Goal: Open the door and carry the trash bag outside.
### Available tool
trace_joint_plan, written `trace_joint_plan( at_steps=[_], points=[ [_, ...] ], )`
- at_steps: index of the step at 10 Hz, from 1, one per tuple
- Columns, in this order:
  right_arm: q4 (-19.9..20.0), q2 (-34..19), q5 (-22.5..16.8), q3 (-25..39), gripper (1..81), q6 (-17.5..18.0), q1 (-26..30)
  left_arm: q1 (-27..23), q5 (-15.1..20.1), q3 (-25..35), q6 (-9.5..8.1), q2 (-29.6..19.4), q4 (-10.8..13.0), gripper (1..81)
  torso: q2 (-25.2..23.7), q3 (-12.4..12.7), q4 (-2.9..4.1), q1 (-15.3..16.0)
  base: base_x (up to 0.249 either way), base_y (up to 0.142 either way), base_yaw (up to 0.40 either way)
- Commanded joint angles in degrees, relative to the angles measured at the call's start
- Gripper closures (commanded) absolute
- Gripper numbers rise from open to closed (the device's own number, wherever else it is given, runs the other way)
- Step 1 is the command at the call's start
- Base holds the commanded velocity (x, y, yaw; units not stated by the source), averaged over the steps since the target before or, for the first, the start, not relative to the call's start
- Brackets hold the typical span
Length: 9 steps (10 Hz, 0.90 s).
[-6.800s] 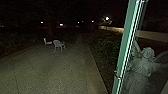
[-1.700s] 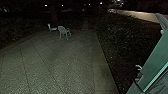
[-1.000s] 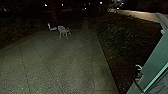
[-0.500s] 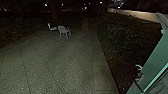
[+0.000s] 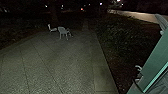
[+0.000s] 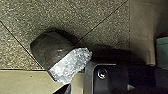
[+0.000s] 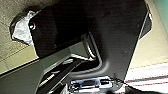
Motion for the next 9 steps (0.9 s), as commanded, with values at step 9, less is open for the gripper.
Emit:
trace_joint_plan(
  at_steps=[9],
  points=[
    [0.18, 0.04, -2.18, -0.27, 1.0, 0.26, 1.14, 12.99, 2.26, -12.16, 1.19, 19.85, 14.07, 1.0, -0.09, 10.45, -2.6, -0.13, 0.0, 0.0, 0.0]
  ],
)
